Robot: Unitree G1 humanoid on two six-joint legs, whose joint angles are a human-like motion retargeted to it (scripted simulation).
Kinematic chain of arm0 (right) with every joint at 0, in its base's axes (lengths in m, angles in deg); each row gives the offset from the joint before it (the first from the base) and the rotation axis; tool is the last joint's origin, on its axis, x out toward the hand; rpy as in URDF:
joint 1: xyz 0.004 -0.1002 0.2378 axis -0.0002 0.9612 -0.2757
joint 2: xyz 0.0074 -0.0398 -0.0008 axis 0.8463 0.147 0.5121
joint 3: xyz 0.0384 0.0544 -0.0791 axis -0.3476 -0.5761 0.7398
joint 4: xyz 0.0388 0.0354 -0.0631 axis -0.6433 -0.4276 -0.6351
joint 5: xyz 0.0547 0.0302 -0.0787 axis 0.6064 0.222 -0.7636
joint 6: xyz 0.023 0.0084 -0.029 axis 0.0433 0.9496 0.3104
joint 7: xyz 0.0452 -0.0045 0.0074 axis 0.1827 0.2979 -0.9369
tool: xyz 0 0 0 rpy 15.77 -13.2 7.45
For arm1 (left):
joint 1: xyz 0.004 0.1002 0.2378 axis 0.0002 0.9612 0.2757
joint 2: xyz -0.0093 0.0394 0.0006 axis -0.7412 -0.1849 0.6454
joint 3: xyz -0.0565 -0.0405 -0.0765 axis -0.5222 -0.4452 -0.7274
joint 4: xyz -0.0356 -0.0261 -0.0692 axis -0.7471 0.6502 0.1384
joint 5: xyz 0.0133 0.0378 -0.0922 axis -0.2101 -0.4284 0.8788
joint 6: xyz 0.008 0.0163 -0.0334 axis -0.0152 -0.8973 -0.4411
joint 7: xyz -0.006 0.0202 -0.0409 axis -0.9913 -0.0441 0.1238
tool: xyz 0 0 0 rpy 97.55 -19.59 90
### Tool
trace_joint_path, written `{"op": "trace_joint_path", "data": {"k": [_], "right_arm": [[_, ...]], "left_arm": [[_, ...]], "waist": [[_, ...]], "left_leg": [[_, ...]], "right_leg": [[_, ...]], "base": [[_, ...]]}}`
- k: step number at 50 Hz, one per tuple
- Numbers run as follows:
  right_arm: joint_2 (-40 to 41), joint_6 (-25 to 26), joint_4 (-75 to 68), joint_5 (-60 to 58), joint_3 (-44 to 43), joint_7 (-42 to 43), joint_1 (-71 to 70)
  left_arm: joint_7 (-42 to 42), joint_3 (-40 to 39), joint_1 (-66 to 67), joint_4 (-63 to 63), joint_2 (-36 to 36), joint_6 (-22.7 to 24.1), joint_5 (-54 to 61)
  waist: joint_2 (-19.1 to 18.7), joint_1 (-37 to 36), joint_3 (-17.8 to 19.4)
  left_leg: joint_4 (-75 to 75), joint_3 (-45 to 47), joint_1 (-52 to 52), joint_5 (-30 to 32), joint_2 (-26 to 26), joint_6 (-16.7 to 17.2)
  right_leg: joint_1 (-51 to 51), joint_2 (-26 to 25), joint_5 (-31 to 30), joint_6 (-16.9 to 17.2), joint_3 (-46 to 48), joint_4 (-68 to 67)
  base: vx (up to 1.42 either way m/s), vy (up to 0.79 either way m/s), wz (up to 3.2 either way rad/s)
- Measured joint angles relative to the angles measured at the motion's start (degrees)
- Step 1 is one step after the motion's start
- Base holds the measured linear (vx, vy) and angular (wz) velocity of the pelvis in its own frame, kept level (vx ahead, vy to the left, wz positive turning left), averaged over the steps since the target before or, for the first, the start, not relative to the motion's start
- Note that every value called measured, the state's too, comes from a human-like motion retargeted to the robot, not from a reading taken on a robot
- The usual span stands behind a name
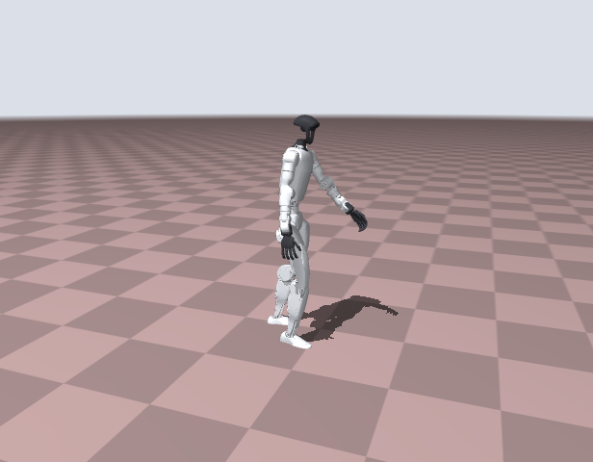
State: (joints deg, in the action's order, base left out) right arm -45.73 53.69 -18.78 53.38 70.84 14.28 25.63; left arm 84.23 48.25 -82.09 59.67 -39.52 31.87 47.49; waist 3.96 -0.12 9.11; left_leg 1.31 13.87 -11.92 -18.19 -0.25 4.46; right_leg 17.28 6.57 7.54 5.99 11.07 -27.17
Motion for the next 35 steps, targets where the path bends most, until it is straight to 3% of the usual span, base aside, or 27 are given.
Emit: {"op": "trace_joint_path", "data": {"k": [5, 8, 14, 20, 23, 26, 29, 35], "right_arm": [[-0.18, 3.67, -1.74, -3.49, -1.91, -1.52, 1.71], [0.30, 5.26, -2.22, -6.78, -3.24, -3.59, 2.49], [0.31, 5.20, -3.04, -8.36, -5.98, -6.52, 2.58], [0.29, 3.95, -3.57, -2.49, -4.05, -8.42, 0.63], [0.17, 5.00, -3.59, -0.48, -1.58, -7.74, -2.19], [-0.33, 4.85, -3.35, 0.63, -0.25, -5.06, -6.64], [-0.82, 3.67, -2.41, 1.84, 0.49, -2.02, -11.60], [-1.13, 0.84, 2.48, 5.18, 1.50, 2.31, -21.03]], "left_arm": [[-1.55, 2.33, -4.42, -5.11, -0.17, -0.18, 3.79], [-0.70, 2.33, -5.11, -5.63, 0.22, -1.17, 2.95], [2.80, 0.75, -2.19, -0.69, 3.10, -2.16, -3.31], [6.52, -3.00, 8.07, 6.90, 5.49, -4.25, -17.83], [9.81, -5.85, 15.10, 8.50, 5.55, -5.92, -18.31], [11.82, -8.12, 21.82, 9.03, 5.14, -5.75, -14.58], [12.40, -9.09, 27.88, 9.81, 4.73, -4.51, -11.72], [13.38, -7.40, 37.26, 11.46, 4.45, -3.06, -10.53]], "waist": [[1.71, 3.77, 2.74], [1.15, 4.49, 3.25], [-0.03, 5.96, 1.39], [1.08, 2.51, 0.67], [3.25, -0.85, 0.68], [4.00, -3.36, -1.10], [4.50, -6.74, -1.64], [5.58, -14.45, -0.74]], "left_leg": [[-0.78, -2.73, -5.87, -2.72, -2.61, -0.04], [-0.97, -2.91, -8.62, -3.81, -2.03, 0.13], [-3.00, -6.01, -11.56, -2.15, -1.56, -1.65], [-14.07, -4.54, -12.57, 6.62, -1.91, -3.08], [-31.57, 0.77, -5.82, 8.64, -1.66, -4.16], [-50.29, 5.65, 5.97, 5.87, 1.63, -6.65], [-57.72, 8.04, 14.17, 1.19, 2.93, -8.97], [-43.64, 8.03, 23.11, -3.31, -0.67, -9.25]], "right_leg": [[-4.29, -0.17, -15.70, 4.32, 1.02, 29.65], [-2.53, -0.64, -15.50, 6.56, 2.96, 32.17], [-5.70, 0.60, -17.75, 6.14, 7.17, 32.17], [-13.63, 1.50, -10.58, 5.85, 5.20, 30.35], [-16.23, 3.18, -6.93, 5.53, 2.46, 28.37], [-15.60, 3.35, -4.61, 5.32, 0.33, 26.95], [-15.92, 2.95, -2.70, 5.98, -2.32, 25.99], [-17.93, 2.72, 0.60, 7.23, -8.26, 23.91]], "base": [[0.51, -0.04, 0.47], [0.56, -0.07, 0.14], [0.63, -0.11, 0.29], [0.71, -0.21, -0.25], [0.62, -0.21, -0.69], [0.53, -0.15, -0.52], [0.51, -0.09, -0.78], [0.50, -0.02, -0.95]]}}
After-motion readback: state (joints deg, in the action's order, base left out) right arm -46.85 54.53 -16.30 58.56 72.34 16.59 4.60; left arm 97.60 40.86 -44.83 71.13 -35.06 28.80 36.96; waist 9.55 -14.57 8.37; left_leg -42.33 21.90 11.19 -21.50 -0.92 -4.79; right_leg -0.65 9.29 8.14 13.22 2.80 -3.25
